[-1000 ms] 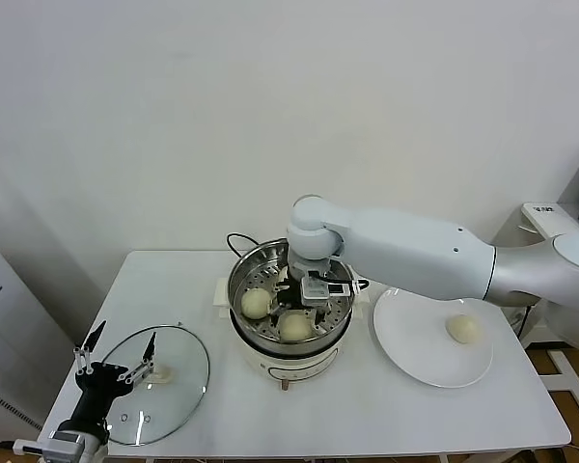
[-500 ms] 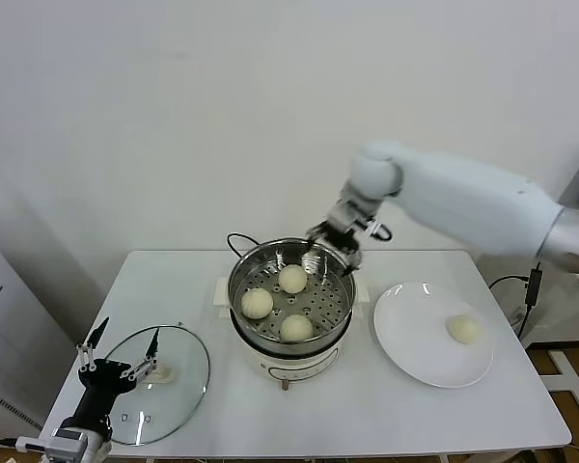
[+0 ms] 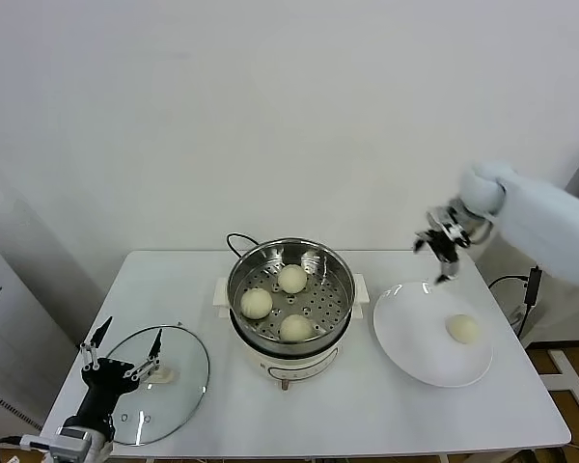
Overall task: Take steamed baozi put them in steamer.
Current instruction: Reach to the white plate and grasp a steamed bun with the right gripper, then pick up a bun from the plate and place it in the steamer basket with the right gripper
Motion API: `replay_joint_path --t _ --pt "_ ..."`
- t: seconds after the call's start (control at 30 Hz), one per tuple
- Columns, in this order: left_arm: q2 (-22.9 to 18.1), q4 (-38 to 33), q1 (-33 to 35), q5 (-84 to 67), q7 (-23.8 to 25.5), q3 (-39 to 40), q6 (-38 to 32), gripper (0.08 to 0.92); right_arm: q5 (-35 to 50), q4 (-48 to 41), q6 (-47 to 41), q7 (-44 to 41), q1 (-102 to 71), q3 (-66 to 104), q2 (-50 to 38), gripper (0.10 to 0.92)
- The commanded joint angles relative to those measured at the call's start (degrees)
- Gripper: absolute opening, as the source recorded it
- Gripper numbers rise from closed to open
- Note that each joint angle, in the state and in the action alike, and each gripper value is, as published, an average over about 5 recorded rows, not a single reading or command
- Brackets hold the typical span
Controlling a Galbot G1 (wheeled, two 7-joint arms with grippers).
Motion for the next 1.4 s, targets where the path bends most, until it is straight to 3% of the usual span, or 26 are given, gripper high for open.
replay_joint_path --t 0.03,0.87,1.17,1.3,1.4 --pt "0.1 -0.2 0.5 0.3 0.0 0.0 0.1 0.823 -11.9 -4.1 -0.9 1.0 -21.7 17.7 -6.2 0.823" --pt "-0.2 0.9 1.4 0.4 0.2 -0.5 -0.7 0.823 -14.1 -8.9 -1.6 7.4 -24.7 20.5 -0.8 0.807" --pt "-0.4 0.7 0.9 0.3 0.1 -0.4 -0.5 0.823 -9.9 -5.6 -3.0 6.9 -18.8 14.2 -2.8 0.588" --pt "-0.3 0.5 0.9 0.2 0.2 -0.4 -0.5 0.823 -1.0 -2.3 -4.6 6.1 -9.6 5.0 -4.0 0.479" --pt "-0.3 0.3 0.8 0.2 0.2 -0.4 -0.5 0.823 9.1 0.7 -6.5 5.8 1.7 -4.2 -3.0 0.442"
